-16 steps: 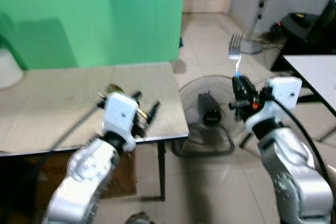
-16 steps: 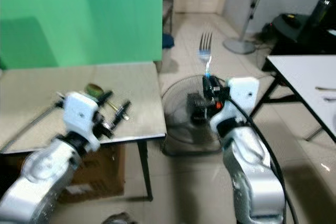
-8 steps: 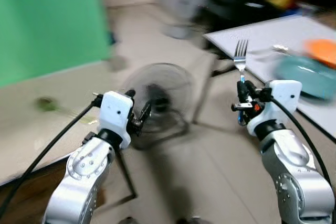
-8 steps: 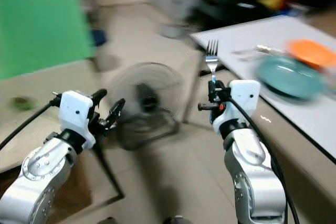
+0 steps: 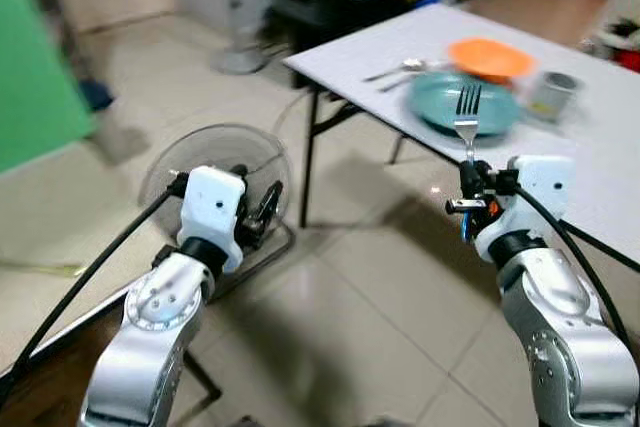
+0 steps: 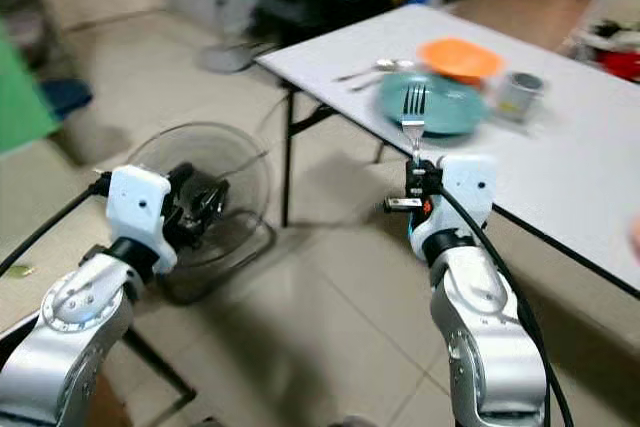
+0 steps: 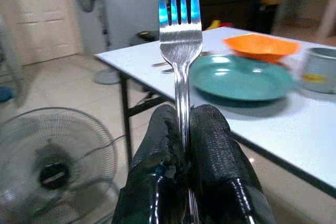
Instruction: Setting the table
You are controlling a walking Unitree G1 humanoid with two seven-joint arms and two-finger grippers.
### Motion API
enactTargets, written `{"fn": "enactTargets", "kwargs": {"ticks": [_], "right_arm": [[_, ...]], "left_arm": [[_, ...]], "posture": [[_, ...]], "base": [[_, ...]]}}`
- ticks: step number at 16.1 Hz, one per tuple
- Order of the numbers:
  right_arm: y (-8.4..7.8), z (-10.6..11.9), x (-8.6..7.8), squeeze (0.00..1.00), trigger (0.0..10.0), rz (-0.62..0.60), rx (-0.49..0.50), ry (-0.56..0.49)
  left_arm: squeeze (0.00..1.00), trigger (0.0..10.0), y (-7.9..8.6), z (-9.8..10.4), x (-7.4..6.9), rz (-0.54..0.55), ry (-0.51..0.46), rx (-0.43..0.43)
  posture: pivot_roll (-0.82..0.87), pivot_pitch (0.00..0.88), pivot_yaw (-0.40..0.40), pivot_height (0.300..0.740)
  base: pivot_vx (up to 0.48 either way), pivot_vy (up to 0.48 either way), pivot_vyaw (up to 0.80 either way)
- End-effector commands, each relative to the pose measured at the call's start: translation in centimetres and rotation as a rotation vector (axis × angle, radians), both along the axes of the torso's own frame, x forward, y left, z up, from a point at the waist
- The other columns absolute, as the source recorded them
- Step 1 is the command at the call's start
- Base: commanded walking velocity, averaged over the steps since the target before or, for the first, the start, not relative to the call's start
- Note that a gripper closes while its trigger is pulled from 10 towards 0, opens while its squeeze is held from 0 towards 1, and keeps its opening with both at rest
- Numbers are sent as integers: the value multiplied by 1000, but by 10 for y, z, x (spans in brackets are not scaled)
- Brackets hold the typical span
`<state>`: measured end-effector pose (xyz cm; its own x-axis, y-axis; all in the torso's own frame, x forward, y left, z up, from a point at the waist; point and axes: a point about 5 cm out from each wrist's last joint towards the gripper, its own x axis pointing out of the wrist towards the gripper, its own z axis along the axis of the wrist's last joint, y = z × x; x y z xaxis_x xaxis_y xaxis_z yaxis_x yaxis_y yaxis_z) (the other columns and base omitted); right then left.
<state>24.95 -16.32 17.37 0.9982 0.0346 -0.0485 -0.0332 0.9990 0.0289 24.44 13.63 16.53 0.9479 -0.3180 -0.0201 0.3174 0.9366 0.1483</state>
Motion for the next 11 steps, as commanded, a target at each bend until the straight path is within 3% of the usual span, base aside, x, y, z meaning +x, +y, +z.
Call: {"fn": "enactTargets", "kwargs": {"ticks": [1, 11], "right_arm": [[-1, 4, 2, 0, 10000, -10, -5, -10], [5, 3, 3, 0, 10000, -10, 26, -4]], "left_arm": [[0, 10000, -1, -1, 2, 4, 1, 2], [0, 10000, 3, 4, 3, -10, -21, 30]], "posture": [[122, 0, 3, 727], [154, 0, -10, 727]], "base": [[0, 0, -763], [0, 0, -766]]}}
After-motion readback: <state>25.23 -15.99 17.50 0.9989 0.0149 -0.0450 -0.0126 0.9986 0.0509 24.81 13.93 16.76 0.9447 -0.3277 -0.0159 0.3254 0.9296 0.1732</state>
